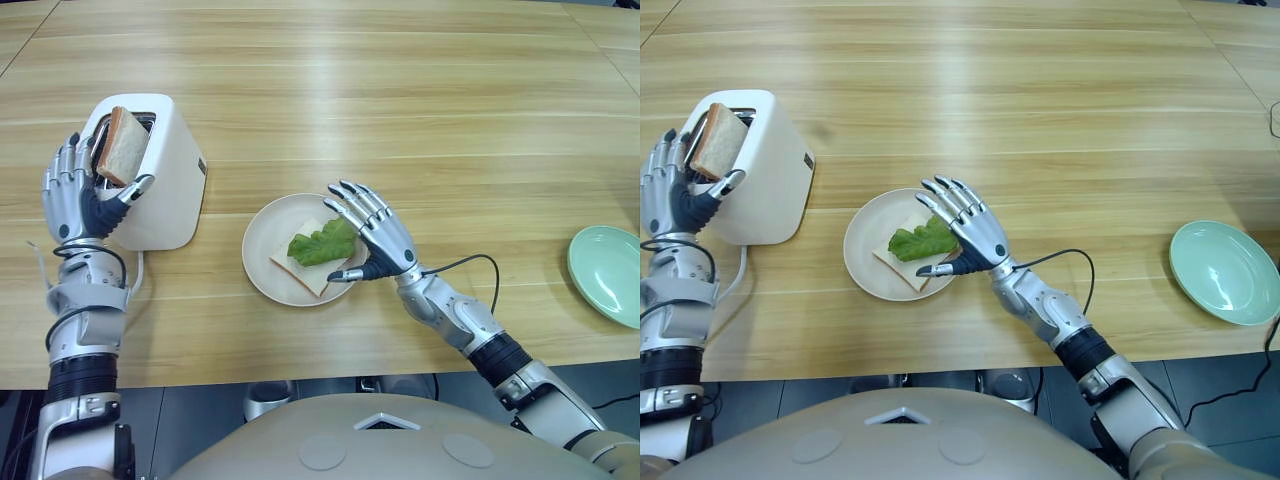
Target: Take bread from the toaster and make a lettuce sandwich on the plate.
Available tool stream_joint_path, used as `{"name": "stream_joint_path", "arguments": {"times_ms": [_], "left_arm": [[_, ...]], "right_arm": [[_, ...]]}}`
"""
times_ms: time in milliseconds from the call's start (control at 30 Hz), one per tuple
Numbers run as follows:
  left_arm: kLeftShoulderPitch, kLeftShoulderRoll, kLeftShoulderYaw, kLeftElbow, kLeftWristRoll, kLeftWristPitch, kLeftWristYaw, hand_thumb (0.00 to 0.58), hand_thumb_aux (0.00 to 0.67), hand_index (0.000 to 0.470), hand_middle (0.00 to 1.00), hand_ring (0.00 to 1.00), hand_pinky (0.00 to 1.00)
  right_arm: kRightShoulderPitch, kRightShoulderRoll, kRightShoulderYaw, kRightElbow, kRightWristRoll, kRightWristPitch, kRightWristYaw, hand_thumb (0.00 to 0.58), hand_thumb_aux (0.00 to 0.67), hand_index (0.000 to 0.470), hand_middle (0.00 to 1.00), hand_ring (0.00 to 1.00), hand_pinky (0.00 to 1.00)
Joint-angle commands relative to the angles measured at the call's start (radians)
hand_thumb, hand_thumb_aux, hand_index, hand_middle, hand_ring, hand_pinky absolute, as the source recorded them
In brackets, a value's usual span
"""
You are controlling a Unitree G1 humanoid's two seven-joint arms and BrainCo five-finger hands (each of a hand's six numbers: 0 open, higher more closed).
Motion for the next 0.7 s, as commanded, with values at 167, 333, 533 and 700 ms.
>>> {"name": "stream_joint_path", "arguments": {"times_ms": [167, 333, 533, 700], "left_arm": [[-0.018, 0.035, -0.014, 0.040, -0.009, 0.022, 0.013, 0.000, 0.000, 0.000, 0.00, 0.00, 0.00], [-0.010, 0.050, -0.059, 0.019, 0.014, 0.007, -0.002, 0.580, 0.670, 0.460, 0.00, 0.00, 0.00], [-0.027, 0.053, -0.121, -0.014, 0.014, -0.014, -0.046, 0.580, 0.670, 0.460, 0.48, 0.48, 0.48], [-0.034, 0.062, -0.128, 0.001, -0.009, -0.023, -0.068, 0.580, 0.670, 0.460, 1.00, 1.00, 1.00]], "right_arm": [[0.036, -0.016, -0.023, 0.008, 0.010, -0.010, 0.017, 0.000, 0.000, 0.000, 0.00, 0.00, 0.00], [0.050, -0.017, -0.032, 0.005, 0.009, -0.009, 0.020, 0.000, 0.000, 0.000, 0.00, 0.00, 0.00], [0.052, -0.005, -0.027, 0.007, 0.003, -0.004, 0.016, 0.000, 0.000, 0.000, 0.00, 0.00, 0.00], [0.057, 0.001, -0.028, 0.006, -0.001, -0.003, 0.008, 0.000, 0.000, 0.000, 0.00, 0.00, 0.00]]}}
